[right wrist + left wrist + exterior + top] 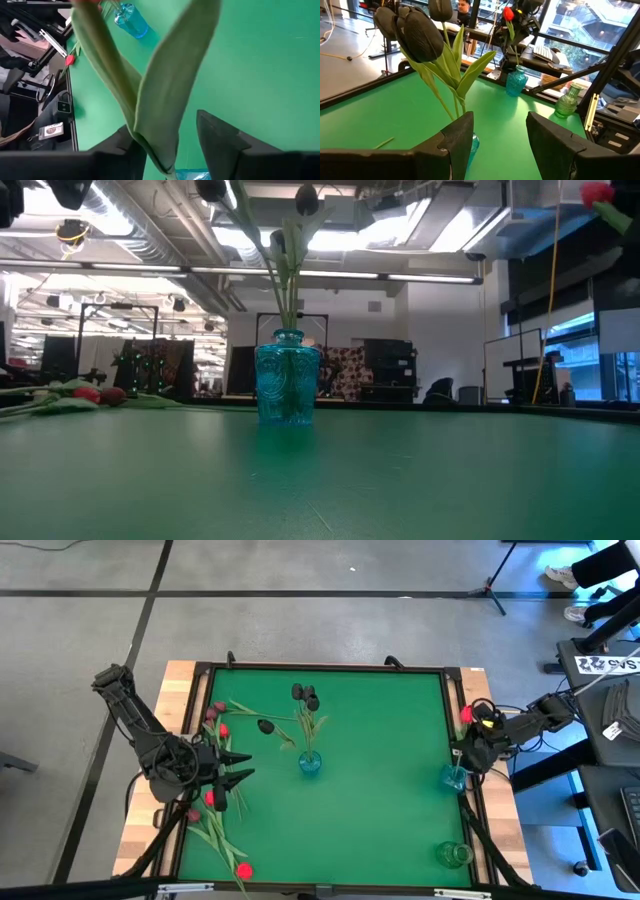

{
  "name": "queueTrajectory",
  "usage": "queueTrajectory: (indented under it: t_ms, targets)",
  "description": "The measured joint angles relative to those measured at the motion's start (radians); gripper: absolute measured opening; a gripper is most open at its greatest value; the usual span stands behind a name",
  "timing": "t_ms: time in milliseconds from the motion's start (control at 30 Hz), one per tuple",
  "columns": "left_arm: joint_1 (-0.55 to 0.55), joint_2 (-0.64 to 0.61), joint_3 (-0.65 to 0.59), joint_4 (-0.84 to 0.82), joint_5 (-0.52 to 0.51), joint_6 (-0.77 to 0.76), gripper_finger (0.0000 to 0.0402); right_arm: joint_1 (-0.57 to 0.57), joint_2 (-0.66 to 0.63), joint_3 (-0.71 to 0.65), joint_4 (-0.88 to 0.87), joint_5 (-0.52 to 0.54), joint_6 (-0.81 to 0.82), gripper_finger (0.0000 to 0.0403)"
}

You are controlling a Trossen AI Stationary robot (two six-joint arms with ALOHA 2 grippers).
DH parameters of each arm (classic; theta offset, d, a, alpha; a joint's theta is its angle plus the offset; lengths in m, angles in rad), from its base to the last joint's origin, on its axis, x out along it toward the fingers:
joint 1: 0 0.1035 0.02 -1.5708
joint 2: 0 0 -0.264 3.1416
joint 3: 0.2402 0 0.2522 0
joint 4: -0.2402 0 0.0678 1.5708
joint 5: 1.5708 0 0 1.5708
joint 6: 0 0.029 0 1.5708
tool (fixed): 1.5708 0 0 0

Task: Sort flowers into vase by color
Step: Put the red flower into the right blue vase

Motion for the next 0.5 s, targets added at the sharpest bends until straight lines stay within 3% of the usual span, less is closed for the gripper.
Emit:
queueTrajectory:
  t_ms: [167, 500]
  targets:
    - [0.0, 0.0, 0.0, 0.006, 0.011, 0.006, 0.018, 0.0, 0.0, 0.0, 0.0, -0.016, 0.031, 0.0167]
    - [0.0, 0.0, 0.0, 0.009, 0.017, 0.015, 0.018, 0.0, 0.02, 0.0, -0.01, -0.15, 0.149, 0.0168]
